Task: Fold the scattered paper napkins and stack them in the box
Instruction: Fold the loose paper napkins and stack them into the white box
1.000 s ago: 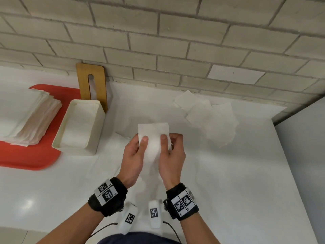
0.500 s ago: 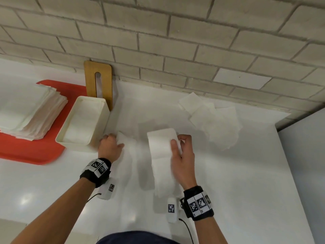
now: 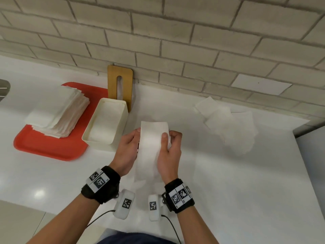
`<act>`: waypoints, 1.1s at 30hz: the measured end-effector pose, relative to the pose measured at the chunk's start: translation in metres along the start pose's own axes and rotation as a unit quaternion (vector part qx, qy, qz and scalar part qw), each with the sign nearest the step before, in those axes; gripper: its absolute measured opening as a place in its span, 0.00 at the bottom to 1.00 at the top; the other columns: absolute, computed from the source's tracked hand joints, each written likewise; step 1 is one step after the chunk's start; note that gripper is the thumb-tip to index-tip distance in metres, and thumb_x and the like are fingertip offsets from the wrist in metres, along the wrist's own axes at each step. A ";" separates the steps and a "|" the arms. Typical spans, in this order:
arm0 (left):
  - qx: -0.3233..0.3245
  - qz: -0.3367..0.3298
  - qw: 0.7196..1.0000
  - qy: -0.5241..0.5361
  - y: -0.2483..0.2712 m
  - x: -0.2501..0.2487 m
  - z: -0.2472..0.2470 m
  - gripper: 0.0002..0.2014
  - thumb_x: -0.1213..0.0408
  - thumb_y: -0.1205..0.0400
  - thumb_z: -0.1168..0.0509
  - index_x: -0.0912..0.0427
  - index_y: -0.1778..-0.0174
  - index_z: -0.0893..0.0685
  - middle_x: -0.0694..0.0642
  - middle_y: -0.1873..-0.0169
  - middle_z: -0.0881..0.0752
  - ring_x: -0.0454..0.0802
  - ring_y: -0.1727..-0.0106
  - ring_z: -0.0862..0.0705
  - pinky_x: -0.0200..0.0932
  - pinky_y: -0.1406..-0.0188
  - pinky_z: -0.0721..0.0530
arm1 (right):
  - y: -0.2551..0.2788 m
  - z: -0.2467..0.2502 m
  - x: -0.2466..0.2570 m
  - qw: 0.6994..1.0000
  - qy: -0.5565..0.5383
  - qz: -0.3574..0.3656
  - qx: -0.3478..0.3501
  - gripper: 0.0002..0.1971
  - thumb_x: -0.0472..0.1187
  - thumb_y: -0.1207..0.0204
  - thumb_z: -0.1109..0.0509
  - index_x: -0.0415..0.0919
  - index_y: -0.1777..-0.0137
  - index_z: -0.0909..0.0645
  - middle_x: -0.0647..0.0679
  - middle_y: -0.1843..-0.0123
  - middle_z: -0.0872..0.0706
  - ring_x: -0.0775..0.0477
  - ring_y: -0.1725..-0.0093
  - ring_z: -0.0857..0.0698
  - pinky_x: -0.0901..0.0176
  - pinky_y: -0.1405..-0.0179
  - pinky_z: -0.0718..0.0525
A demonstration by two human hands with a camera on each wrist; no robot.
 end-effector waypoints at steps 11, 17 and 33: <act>-0.026 -0.079 0.996 -0.017 -0.005 -0.045 0.103 0.10 0.64 0.07 0.33 0.59 0.31 0.14 0.55 0.39 0.06 0.55 0.34 0.08 0.57 0.34 0.10 | 0.031 -0.103 0.040 0.990 0.105 0.076 -0.064 0.23 0.57 0.13 0.32 0.53 0.26 0.36 0.54 0.28 0.23 0.49 0.33 0.18 0.49 0.34 0.15; -0.023 -0.099 0.994 -0.045 -0.049 -0.091 0.168 0.10 0.62 0.07 0.34 0.57 0.31 0.17 0.54 0.38 0.07 0.53 0.37 0.07 0.59 0.35 0.09 | 0.048 -0.163 0.031 0.992 0.062 0.074 0.079 0.17 0.39 0.09 0.32 0.53 0.29 0.34 0.52 0.40 0.13 0.53 0.44 0.10 0.59 0.42 0.13; 0.098 -0.229 0.806 -0.537 -0.176 -0.063 0.192 0.27 0.77 0.16 0.28 0.56 0.22 0.22 0.60 0.30 0.21 0.59 0.31 0.21 0.55 0.29 0.18 | 0.007 -0.251 -0.015 0.870 0.449 -0.090 0.183 0.19 0.31 0.10 0.35 0.27 0.22 0.29 0.30 0.29 0.19 0.29 0.34 0.12 0.46 0.33 0.14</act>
Point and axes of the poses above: each hand's wrist, its own y-axis away from the middle knuckle, its own z-axis out of the back of the hand, x = y × z, the point moved 5 cm from there along -y, towards the middle knuckle
